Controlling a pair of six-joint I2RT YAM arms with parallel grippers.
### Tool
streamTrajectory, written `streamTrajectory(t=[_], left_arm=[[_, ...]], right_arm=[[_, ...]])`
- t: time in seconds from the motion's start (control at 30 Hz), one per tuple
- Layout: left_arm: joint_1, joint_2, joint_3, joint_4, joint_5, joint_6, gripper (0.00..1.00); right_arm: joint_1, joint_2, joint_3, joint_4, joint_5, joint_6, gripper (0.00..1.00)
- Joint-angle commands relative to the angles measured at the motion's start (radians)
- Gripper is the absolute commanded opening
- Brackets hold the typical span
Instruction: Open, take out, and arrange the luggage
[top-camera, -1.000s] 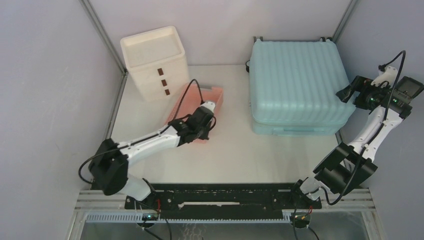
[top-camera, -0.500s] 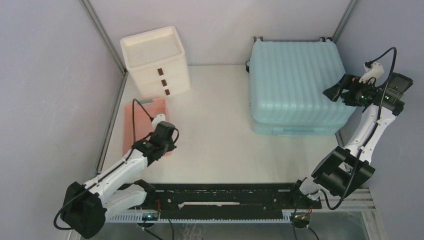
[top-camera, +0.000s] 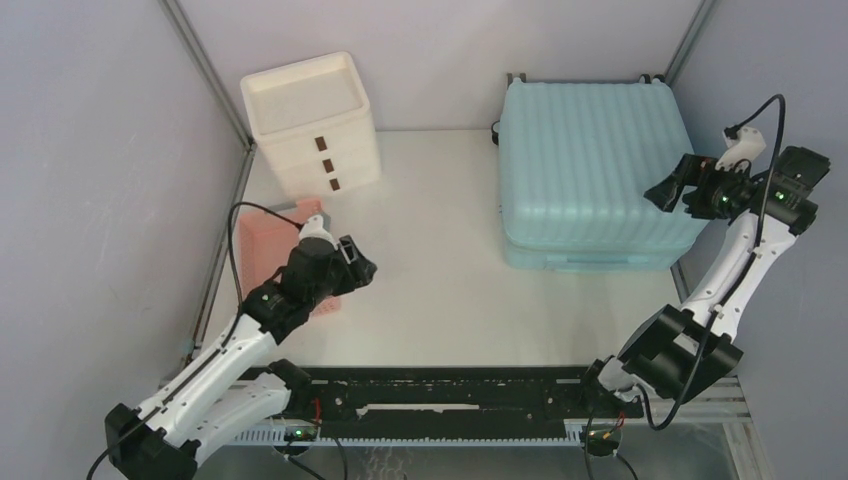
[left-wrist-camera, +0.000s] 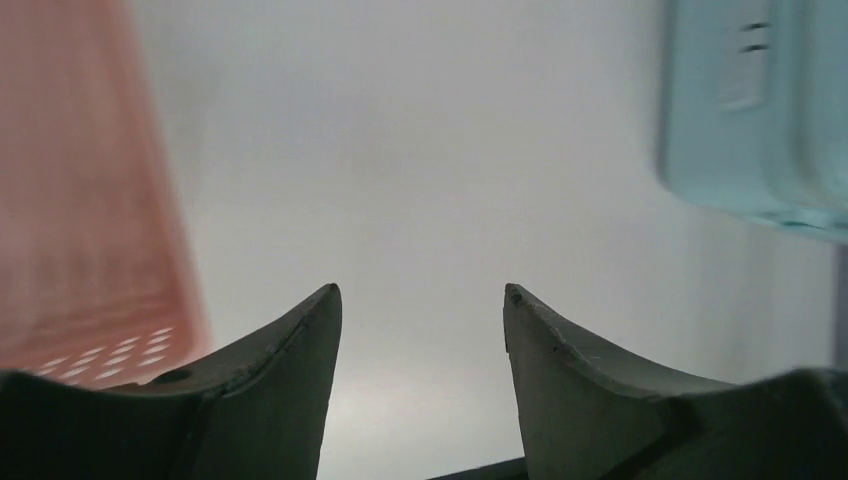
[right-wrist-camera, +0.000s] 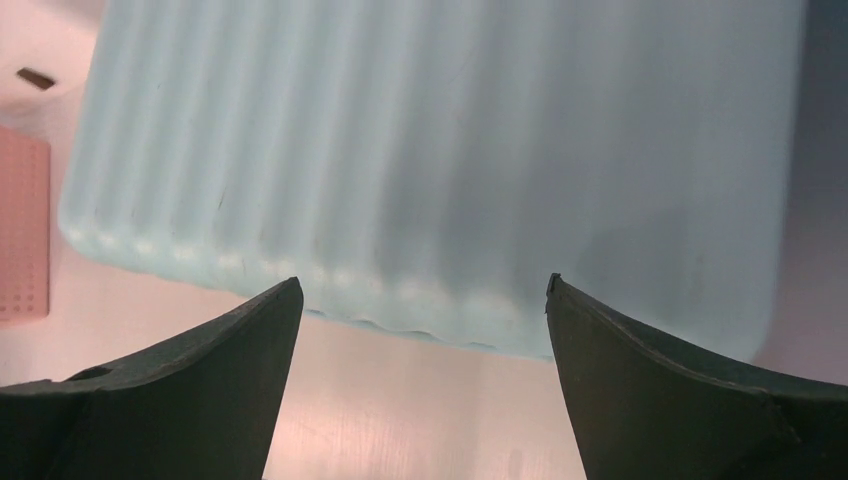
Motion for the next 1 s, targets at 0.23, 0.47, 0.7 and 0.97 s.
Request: streamTrajectory(t=[0.23, 0.47, 0.7, 0.97], left_arm=[[-0.031, 0.402, 0.210, 0.716, 0.362, -0.065, 0.65], [-0.088, 0.840, 0.430, 1.029, 0.562, -0.233, 0.67], [-0.101, 1.016, 0.534, 1.157, 0.561, -0.336, 0.67], [-0.090, 1.085, 0.590, 1.142, 0.511, -0.315, 0.65]], right_arm=[[0.027, 0.191, 0.235, 0.118, 0.168, 0.194, 0.99], [0.056, 0.296, 0.263, 0.226, 0.239, 0.317, 1.00], [0.063, 0.344, 0.269, 0.301, 0.275, 0.329, 1.00], [0.095, 0.356, 0.166, 0.218, 0.173, 0.266, 0.95]])
